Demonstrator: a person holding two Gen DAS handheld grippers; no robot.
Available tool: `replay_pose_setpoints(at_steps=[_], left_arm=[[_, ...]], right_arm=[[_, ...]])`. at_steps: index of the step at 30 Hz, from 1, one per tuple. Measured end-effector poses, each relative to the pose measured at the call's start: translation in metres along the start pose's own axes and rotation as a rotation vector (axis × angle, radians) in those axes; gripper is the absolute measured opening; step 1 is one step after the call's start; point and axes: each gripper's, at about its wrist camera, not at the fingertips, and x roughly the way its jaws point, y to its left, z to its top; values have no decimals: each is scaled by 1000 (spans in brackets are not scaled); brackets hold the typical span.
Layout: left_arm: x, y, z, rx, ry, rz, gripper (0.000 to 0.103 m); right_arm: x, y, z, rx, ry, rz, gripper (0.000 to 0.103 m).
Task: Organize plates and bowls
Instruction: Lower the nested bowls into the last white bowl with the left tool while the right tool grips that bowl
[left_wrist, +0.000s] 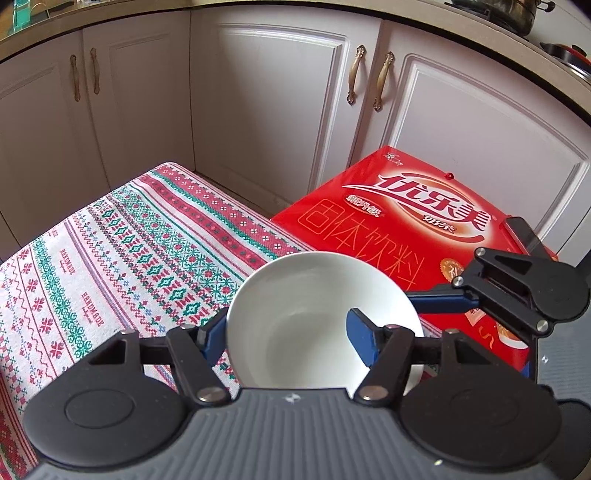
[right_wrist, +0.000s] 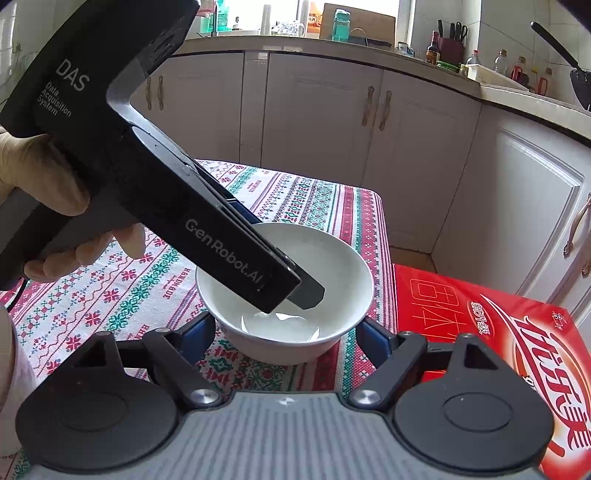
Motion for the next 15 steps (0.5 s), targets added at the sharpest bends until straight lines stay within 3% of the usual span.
replay_pose_setpoints(at_steps=[15], left_arm=[[-40, -21, -11, 23, -23, 7, 65]], right_arm=[[-34, 14, 1, -20, -13, 18, 86]])
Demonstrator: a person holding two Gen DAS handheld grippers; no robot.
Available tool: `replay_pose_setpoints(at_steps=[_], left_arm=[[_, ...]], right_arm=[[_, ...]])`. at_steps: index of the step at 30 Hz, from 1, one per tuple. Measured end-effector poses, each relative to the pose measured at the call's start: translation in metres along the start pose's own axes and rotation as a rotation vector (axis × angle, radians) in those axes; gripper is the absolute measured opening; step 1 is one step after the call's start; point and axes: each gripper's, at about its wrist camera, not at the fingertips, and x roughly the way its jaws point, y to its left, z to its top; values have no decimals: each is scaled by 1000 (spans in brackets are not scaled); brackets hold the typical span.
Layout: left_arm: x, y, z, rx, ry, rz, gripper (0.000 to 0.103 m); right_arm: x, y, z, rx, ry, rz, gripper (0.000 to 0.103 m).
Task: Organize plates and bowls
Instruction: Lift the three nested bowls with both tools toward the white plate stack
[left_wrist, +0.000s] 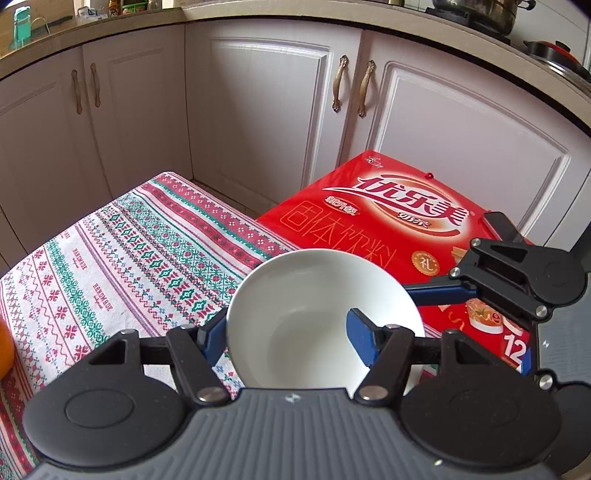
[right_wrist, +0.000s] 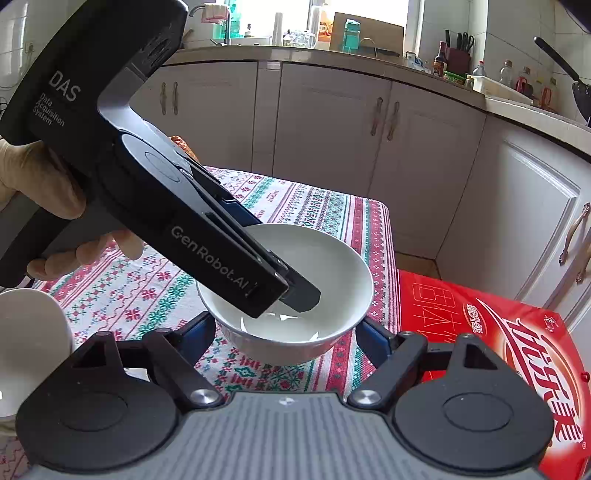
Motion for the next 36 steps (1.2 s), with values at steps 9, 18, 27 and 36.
replay_pose_setpoints(at_steps=[9, 18, 27, 36], left_arm=[[-33, -23, -11, 0, -33, 19, 66], [-74, -49, -26, 12, -65, 55, 66], [-112, -59, -49, -4, -87, 96, 66], [-142, -49, -76, -49, -97, 139, 66]], right_arm=[[-33, 13, -6, -1, -21, 23, 86], [-72, 30, -11, -23, -47, 56, 86], [-98, 57, -10, -54, -69, 106, 86], [-106, 89, -5, -94, -74, 166, 86]])
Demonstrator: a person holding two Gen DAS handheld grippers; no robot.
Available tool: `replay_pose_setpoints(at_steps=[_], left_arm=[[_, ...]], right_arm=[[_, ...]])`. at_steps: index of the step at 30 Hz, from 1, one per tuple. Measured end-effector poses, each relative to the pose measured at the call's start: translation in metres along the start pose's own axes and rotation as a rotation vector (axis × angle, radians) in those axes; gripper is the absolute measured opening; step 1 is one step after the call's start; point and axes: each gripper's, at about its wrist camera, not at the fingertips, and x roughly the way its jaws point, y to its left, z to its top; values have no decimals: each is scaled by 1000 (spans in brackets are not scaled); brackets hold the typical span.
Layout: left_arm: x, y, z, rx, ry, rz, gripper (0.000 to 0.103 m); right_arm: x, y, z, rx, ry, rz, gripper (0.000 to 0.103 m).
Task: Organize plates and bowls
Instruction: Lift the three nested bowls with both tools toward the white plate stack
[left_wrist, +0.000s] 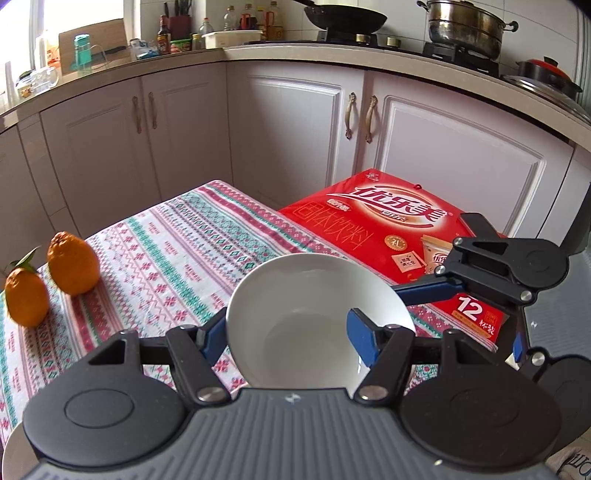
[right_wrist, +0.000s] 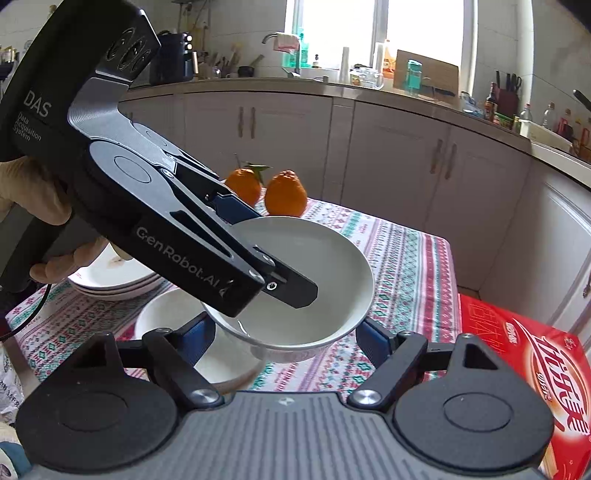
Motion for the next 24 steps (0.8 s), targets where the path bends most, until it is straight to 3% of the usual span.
replay_pose_setpoints(at_steps=[13, 24], left_arm=[[-26, 22, -35, -71, -2, 23, 66], [-28, 31, -59, -128, -1, -11, 66]], right_arm=[[7, 40, 7, -40, 18, 68, 86], [13, 55, 0, -49, 57, 85, 86]])
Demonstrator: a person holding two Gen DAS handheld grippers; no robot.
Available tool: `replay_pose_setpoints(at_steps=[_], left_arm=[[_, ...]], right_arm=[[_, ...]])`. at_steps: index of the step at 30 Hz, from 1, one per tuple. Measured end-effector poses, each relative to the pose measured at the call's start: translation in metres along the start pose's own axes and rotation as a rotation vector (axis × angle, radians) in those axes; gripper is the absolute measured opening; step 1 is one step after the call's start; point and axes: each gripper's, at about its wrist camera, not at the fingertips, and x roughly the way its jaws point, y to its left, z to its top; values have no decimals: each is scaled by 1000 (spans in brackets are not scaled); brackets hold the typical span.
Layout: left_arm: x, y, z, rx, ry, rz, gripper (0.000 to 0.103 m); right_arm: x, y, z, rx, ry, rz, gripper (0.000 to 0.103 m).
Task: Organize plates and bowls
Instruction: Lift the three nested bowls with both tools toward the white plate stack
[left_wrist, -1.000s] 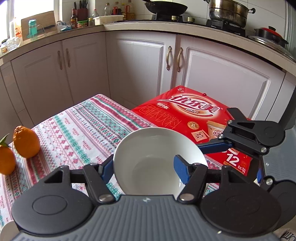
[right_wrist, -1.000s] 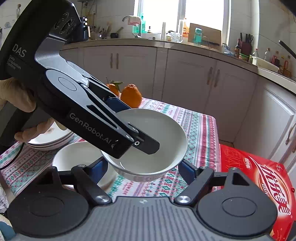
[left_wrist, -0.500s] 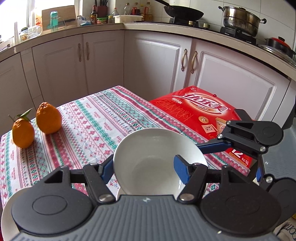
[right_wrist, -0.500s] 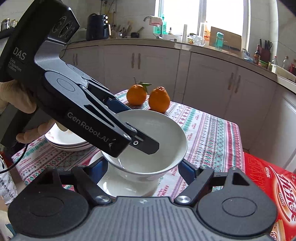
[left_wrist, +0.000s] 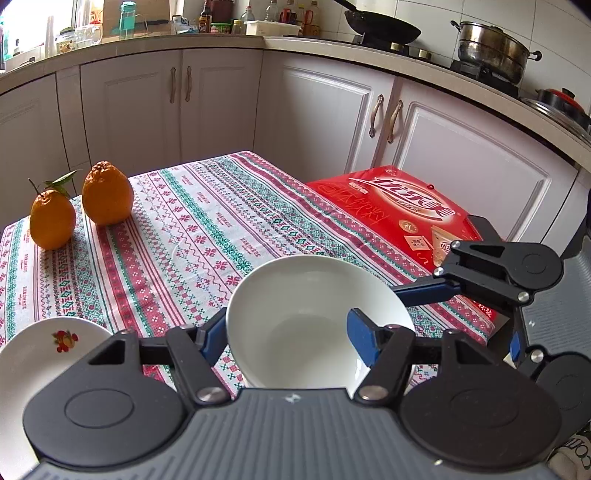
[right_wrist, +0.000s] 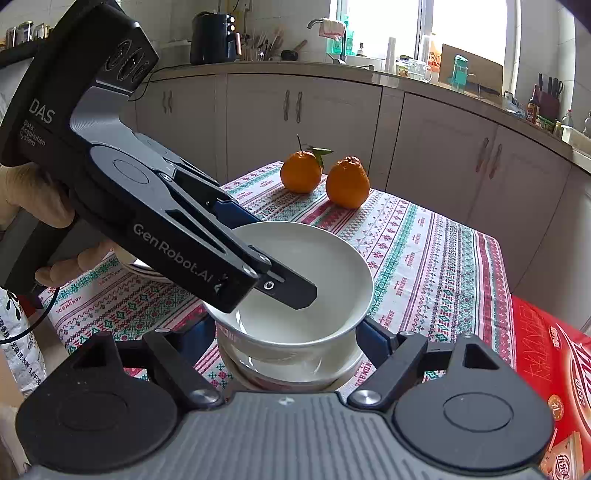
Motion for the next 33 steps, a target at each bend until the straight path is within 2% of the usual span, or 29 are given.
replay_pose_setpoints(at_steps=[24, 30, 33], left_arm=[[16, 3, -3, -13, 18, -28, 67], [18, 3, -6, -13, 17, -39, 70], [18, 2, -6, -10, 15, -49, 76]], right_arm=[[6, -8, -5, 27, 30, 4, 86], [8, -10, -5, 28, 35, 10, 86], [10, -10, -5, 29, 38, 11, 86]])
